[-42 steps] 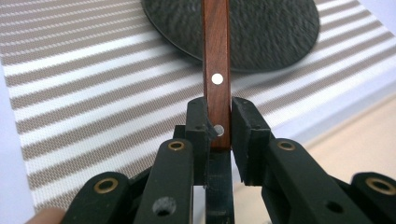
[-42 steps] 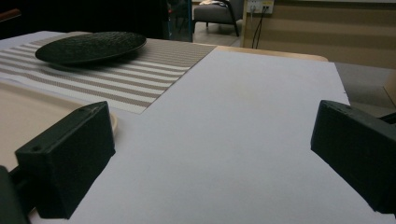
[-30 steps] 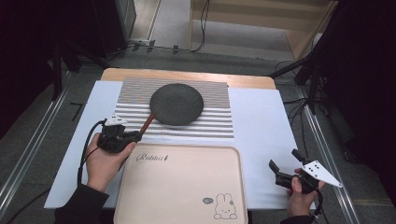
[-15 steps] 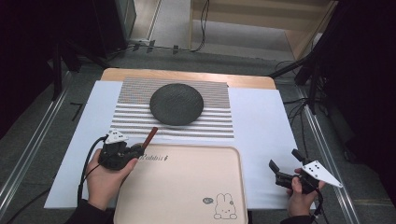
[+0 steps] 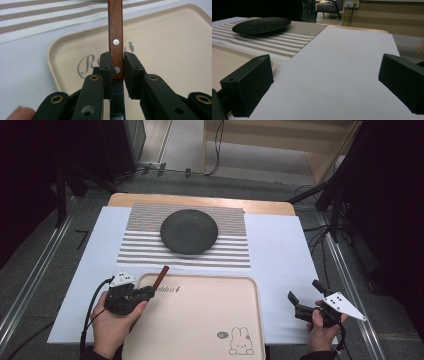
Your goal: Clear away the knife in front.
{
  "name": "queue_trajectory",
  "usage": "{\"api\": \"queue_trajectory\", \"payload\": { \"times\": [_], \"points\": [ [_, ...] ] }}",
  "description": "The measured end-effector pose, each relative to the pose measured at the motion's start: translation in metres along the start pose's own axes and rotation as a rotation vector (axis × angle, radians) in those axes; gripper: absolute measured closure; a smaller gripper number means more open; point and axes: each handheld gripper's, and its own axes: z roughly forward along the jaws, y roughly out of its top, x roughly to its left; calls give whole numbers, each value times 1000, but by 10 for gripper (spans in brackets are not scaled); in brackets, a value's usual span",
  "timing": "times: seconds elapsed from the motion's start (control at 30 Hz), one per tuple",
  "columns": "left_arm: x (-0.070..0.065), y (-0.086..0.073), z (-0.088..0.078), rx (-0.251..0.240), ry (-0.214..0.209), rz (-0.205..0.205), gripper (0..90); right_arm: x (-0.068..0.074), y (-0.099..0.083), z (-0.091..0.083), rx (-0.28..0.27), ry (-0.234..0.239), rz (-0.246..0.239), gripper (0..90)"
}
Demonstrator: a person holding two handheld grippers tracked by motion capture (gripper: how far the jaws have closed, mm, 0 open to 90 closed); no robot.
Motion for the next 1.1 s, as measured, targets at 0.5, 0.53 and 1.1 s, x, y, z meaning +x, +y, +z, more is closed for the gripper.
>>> {"api": "queue_trajectory", "payload": {
  "times": [0.5,0.53,1.1],
  "points": [
    [2,-28,3,-2,-13,-69,770,1,0,0,2,1,5,0],
    [1,-30,3,-3,-12,-75,770,1,0,0,2,1,5,0],
    [-1,-27,1,-18,-4,-43,776,1,0,0,3,0,3,0]
  ]
}}
